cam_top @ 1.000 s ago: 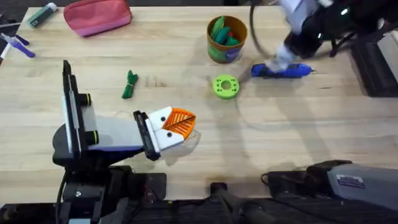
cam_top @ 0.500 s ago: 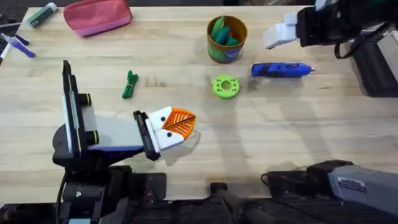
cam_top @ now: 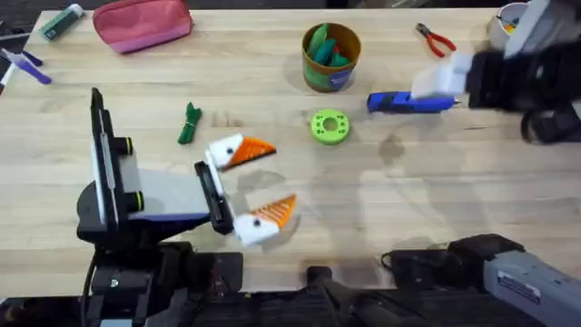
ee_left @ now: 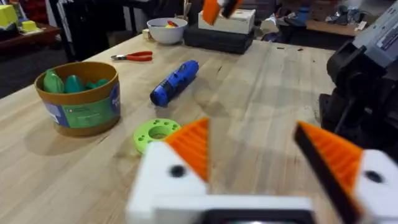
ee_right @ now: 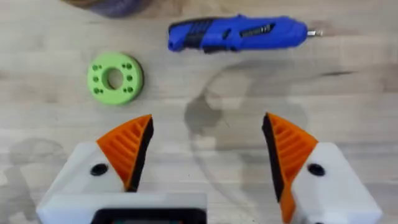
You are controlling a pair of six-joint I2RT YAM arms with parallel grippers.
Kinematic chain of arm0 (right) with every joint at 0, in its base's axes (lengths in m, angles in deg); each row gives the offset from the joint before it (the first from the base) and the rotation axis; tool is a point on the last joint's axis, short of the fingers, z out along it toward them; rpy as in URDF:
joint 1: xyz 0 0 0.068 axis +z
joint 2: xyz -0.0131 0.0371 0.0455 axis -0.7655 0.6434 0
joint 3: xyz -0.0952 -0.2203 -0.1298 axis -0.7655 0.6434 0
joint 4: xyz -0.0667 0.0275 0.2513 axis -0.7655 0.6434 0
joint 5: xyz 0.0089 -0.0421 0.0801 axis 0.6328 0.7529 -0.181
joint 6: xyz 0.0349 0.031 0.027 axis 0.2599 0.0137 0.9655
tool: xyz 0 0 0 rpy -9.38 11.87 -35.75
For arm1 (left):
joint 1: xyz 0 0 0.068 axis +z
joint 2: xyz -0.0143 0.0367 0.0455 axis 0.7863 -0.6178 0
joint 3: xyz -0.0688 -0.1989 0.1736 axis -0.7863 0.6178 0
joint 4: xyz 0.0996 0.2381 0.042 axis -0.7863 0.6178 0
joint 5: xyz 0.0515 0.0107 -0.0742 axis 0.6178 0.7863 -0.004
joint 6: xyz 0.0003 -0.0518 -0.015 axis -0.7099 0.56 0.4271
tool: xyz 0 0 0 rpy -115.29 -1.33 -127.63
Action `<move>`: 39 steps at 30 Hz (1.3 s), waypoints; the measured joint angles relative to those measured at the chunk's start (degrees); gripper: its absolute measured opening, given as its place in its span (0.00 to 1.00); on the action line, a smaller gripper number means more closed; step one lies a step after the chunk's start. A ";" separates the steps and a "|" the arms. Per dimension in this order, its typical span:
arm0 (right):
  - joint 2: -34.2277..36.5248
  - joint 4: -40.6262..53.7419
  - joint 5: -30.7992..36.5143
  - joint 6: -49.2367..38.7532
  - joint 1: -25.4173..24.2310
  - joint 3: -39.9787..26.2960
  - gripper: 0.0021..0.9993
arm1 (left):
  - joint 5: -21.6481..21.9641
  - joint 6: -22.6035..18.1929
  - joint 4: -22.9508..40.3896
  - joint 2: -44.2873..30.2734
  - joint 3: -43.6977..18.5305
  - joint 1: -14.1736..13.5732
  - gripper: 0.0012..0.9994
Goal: Pick up the gripper from the table and insert it into the empty holder that is missing its gripper. Then pick up a screw, insert it into the mounting hole, and use the screwdriver to tighten it. Finally, clean up the table by picking up the vegetable and placing it into the bucket.
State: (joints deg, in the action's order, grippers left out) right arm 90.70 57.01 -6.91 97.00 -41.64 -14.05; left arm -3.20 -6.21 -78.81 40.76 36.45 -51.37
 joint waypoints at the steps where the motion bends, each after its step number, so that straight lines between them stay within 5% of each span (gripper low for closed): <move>1: -0.96 0.00 -0.02 0.24 0.00 1.54 0.99 | -0.02 0.21 0.02 0.00 0.00 0.00 0.95; 10: -3.49 -0.11 -0.02 2.00 0.00 5.93 0.99 | 0.22 0.41 -0.37 0.00 0.00 0.00 0.99; 17: -3.48 -0.64 -0.02 2.19 0.00 5.93 0.99 | 6.91 4.59 -0.11 -0.02 -0.70 0.07 0.99; 23: -3.47 -0.81 -0.02 2.22 0.00 5.93 0.99 | 18.36 2.12 22.53 -0.43 -13.23 0.48 0.99; 28: -3.48 -1.26 -0.02 2.22 0.00 5.96 0.99 | 32.13 -1.39 36.05 -6.36 -30.68 0.48 0.99; 34: -3.49 -1.27 -0.02 2.22 0.00 5.96 0.99 | 43.08 -2.86 44.73 -17.00 -47.20 0.48 0.99; 39: -3.47 -1.41 -0.02 2.23 0.00 5.96 0.99 | 45.09 -2.67 44.22 -22.41 -50.23 0.48 0.99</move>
State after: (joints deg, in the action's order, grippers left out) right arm 87.23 55.60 -6.93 99.23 -41.64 -8.09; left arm 41.89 -8.89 -34.59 18.35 -13.78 -50.89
